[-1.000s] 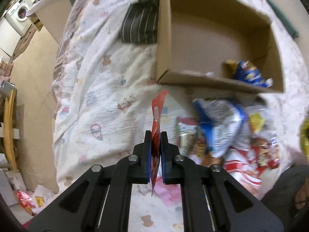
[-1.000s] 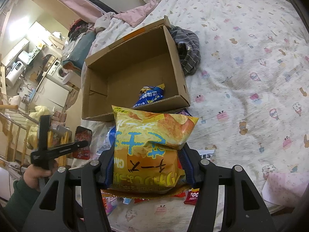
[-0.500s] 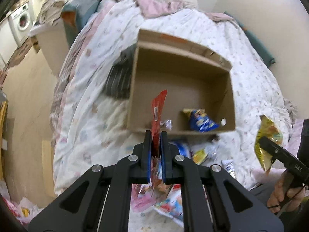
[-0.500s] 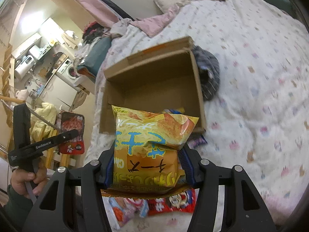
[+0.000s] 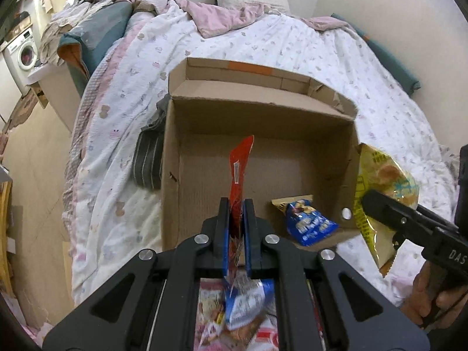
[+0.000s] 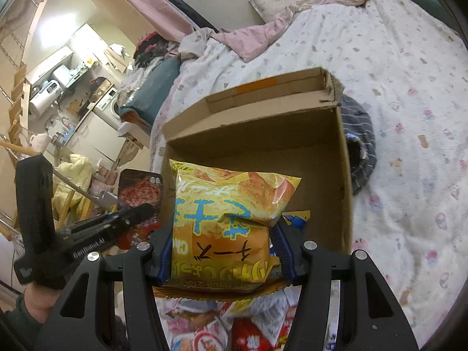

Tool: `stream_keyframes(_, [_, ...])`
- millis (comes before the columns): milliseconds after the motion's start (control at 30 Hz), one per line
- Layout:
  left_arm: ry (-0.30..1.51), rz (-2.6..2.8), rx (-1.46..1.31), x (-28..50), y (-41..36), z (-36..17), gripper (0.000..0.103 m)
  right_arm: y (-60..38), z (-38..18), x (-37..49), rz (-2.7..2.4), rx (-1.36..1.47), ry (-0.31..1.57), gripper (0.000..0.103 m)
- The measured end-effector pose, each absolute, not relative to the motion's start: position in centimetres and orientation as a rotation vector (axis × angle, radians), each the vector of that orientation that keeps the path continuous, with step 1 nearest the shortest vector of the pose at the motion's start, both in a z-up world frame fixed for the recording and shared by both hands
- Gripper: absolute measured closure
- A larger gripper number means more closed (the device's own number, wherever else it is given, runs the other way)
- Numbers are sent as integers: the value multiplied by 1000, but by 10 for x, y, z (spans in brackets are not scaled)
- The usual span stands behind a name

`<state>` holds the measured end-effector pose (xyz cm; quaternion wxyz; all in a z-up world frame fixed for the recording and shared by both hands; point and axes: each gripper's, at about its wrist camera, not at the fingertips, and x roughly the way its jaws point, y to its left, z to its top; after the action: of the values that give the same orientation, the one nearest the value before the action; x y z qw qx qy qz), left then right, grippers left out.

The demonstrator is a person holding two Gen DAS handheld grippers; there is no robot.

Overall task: Organize snacks
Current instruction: 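Release the red packet into the box with the left gripper while the right drops the chip bag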

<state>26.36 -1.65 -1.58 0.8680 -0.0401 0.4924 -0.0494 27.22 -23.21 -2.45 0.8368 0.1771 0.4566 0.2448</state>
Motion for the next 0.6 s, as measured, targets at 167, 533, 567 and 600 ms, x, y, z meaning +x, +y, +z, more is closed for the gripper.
stream_keyframes(167, [1074, -92, -73, 277, -20, -46, 97, -226, -47, 284, 499, 348, 995, 44])
stream_keyframes(533, [1077, -106, -29, 288, -29, -69, 97, -224, -76, 297, 470, 355, 1062, 44])
stream_keyframes(567, [1076, -105, -33, 288, -29, -69, 97, -223, -76, 296, 469, 354, 1063, 44])
stream_keyframes(600, [1075, -105, -39, 289, -28, -69, 97, -222, -76, 297, 468, 351, 1062, 44])
